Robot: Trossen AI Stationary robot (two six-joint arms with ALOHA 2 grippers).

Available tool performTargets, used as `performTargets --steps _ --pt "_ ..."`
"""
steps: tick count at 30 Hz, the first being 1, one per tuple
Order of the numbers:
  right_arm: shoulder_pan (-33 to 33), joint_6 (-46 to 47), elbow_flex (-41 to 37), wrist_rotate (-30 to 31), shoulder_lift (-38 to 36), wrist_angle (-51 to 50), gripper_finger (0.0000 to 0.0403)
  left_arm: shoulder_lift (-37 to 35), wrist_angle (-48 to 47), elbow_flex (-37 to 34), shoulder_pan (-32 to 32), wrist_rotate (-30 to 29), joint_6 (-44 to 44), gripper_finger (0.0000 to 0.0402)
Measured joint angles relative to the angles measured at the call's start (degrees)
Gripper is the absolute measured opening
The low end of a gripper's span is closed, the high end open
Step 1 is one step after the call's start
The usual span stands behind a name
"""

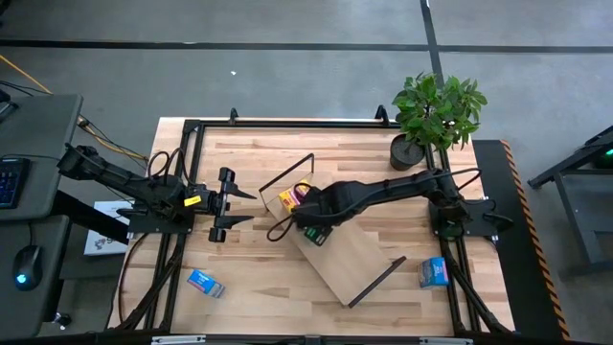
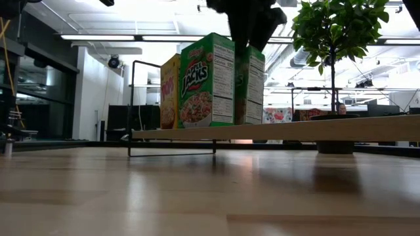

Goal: Stack cereal on shelf
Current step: Put the green cereal box aligned with the other green cereal box on the shelf on the shelf, then put the right blue cereal box on the shelf

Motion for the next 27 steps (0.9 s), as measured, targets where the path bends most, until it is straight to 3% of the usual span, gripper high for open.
performTargets --steps 13,24,27 --pt "1.7 -9.2 15.2 -0.6 -0.1 -4.6 0.0220 0.0 -0.1 0.0 0.0 0.0 0.0 0.0207" --pt "11.2 -6.6 12.4 -5.9 -2.5 -4.8 0.0220 0.0 -0.5 0.0 0.0 0.0 0.0 0.0207" --pt "15.2 -4.5 12.4 -4.9 -2.8 -4.8 0.0220 0.0 -0.5 0.0 0.0 0.0 -0.6 0.0207"
